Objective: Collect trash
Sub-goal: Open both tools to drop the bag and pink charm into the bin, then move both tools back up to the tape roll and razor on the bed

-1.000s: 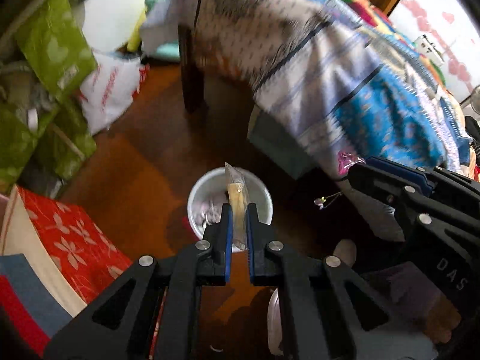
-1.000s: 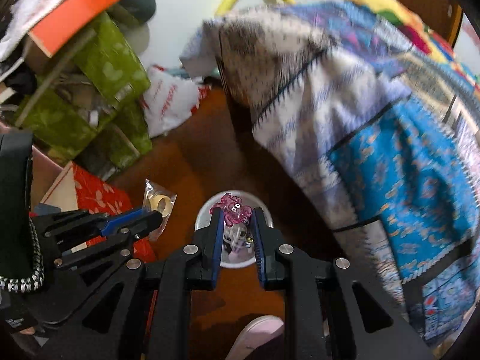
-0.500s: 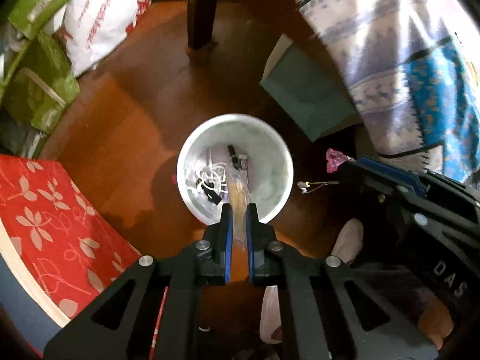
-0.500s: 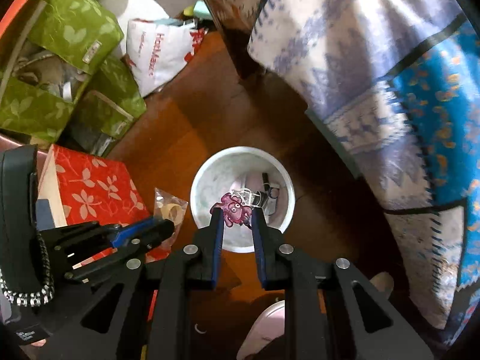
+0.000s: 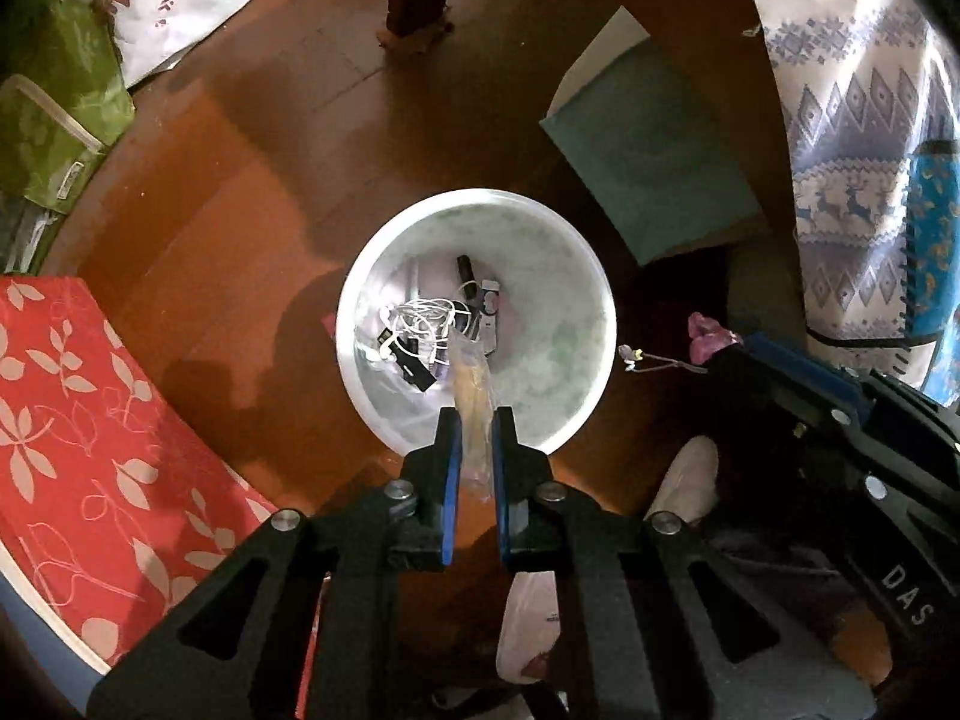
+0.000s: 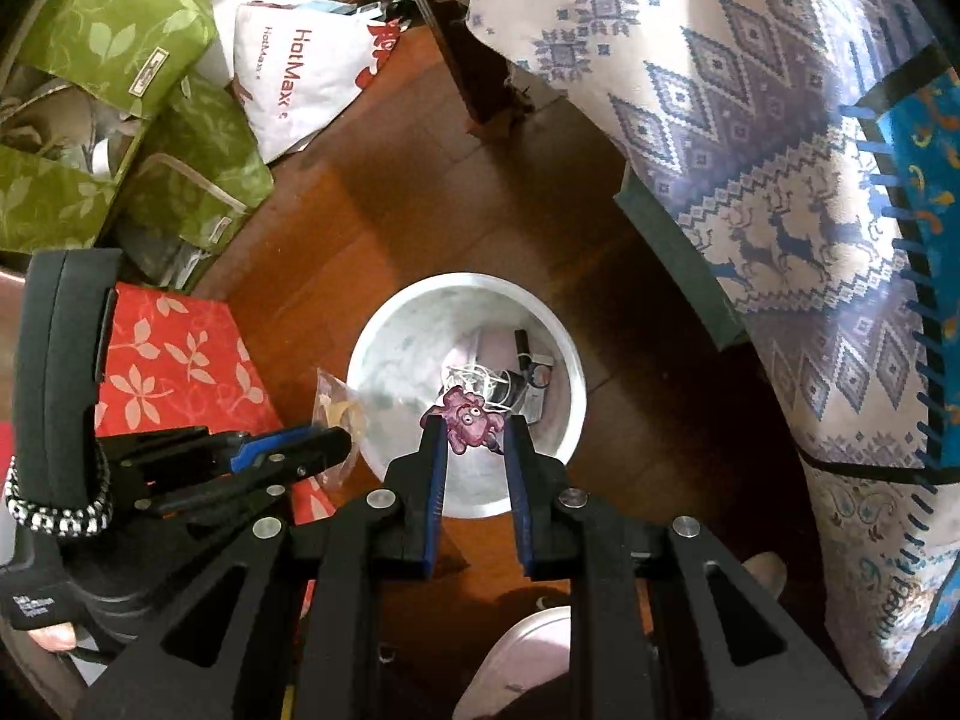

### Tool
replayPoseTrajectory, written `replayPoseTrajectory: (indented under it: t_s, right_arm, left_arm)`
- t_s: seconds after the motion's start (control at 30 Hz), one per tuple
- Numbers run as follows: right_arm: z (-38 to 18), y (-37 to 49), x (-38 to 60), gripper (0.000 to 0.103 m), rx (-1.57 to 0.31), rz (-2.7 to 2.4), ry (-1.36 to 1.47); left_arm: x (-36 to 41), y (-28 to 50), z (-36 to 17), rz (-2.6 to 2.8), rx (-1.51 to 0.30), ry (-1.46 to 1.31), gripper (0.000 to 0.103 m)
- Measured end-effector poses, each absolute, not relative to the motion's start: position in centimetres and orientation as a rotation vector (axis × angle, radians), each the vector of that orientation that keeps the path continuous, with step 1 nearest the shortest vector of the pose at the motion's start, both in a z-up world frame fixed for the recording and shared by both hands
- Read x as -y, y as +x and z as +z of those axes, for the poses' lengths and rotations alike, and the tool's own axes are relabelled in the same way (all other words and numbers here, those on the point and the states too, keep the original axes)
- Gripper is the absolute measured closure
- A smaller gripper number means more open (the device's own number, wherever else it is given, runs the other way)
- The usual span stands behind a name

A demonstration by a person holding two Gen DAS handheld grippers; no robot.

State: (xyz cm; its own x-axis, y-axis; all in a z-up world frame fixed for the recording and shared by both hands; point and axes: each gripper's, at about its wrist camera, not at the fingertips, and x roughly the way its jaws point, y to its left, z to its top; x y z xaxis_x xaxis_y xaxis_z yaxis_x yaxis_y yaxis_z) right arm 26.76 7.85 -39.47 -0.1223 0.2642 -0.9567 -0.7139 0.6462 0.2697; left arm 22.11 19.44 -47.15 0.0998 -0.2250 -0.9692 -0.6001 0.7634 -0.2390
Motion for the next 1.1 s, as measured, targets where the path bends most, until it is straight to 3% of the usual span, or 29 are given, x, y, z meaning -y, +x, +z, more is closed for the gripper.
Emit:
replayPoseTrajectory:
  t_s: [0.13, 0.2, 0.3, 0.8, 1.1]
  right_arm:
    - [-39.1, 26.7, -7.9, 0.085, -1.466, 0.886, -0.401]
    - [-38.9, 26.5, -7.9, 0.085, -1.453, 0.895, -0.407]
    - [-38.7, 26.1, -8.0, 0.085, -1.441, 0.894, -0.423]
    - [-35.8, 24.6, -7.7, 0.082, -1.350, 0.855, -0.497]
    - [-29.8, 23.1, -5.6, 0.082, -1.183, 0.874, -0.472]
  left_arm:
    - [-19.3, 22.0, -46.8, 0.318, -1.480, -0.696, 0.089]
    - [-19.4, 21.8, -46.5, 0.321, -1.469, -0.697, 0.075]
    - [-19.5, 21.4, -45.8, 0.321, -1.440, -0.709, 0.064]
    - [-19.8, 18.7, -38.8, 0.383, -1.314, -0.625, 0.065]
    - [-18.3, 17.7, -31.9, 0.397, -1.174, -0.510, 0.064]
